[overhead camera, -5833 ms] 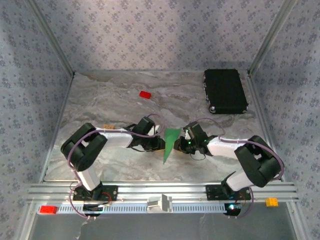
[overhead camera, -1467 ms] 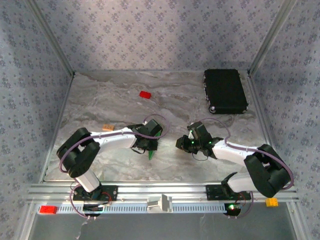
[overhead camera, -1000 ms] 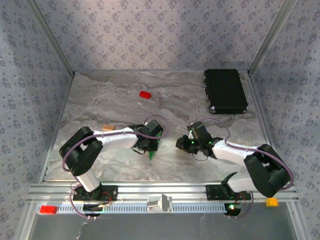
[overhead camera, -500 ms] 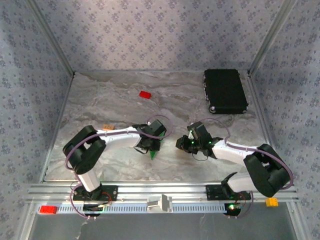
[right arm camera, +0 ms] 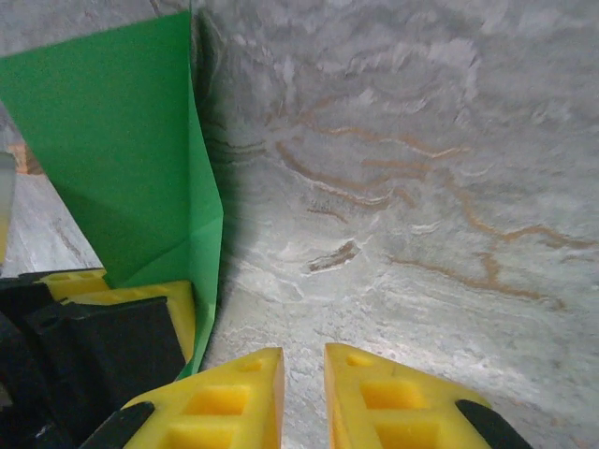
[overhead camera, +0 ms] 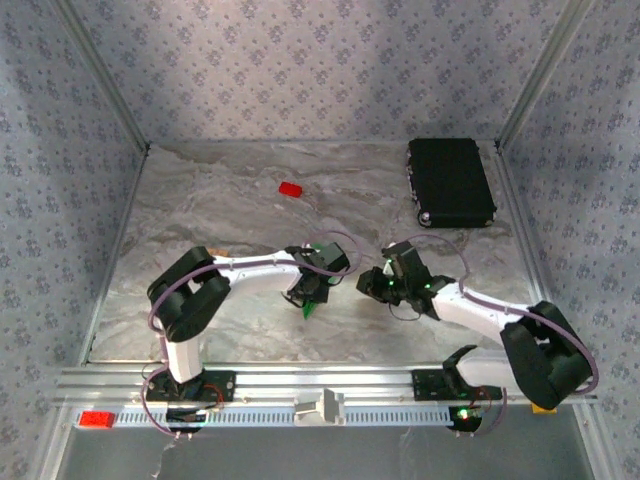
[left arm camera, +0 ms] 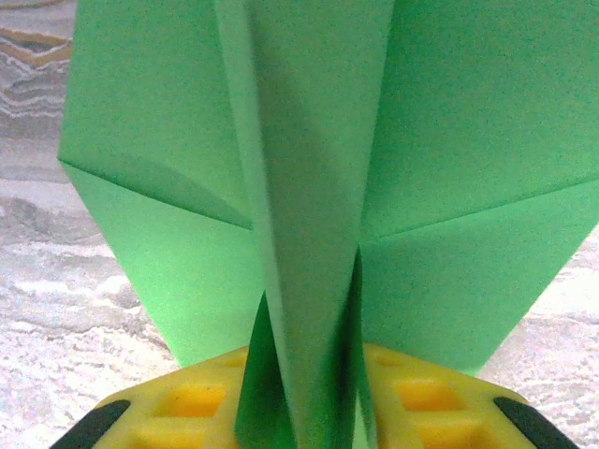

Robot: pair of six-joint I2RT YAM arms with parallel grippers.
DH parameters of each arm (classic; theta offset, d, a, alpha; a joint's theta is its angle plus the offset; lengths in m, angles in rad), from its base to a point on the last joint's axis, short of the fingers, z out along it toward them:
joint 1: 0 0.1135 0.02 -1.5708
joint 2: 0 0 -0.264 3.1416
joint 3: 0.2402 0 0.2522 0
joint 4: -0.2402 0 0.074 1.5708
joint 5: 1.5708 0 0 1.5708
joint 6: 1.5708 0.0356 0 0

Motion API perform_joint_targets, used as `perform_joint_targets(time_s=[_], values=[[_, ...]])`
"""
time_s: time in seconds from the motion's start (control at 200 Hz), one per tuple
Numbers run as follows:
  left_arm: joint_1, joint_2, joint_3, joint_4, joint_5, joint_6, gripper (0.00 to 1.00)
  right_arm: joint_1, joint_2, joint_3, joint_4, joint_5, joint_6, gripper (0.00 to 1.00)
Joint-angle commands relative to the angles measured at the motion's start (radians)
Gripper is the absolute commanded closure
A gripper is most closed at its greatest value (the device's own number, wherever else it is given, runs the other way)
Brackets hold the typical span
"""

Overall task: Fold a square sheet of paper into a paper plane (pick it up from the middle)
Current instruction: Turn over a paper plane at the center of the table.

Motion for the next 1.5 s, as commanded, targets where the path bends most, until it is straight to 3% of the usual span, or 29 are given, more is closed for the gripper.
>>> perform_joint_targets(time_s=[0.0,0.34,0.785,1.494], values=[[-0.006,0.052,-0.006,-0.059,-0.002,-0.022,0.70,-0.017,-0.035,-0.026,-0.043,0.030,0.017,0.80],[-0.004,0.049,0.004,-0.035,0.030,-0.067,0.62,-0.026,-0.055,-0.036,-0.046,0.023,0.019,0.79],[-0.004,0.040,0.025,-0.054,0.024,-0.159,0.61,-0.031,-0.048,-0.029,-0.046,0.013,0.014,0.79],[-0.010,-0.069,0.074,-0.127,-0.007,-0.156,0.60,-0.049,-0.069,-0.008,-0.091,0.017,-0.007,0.79]])
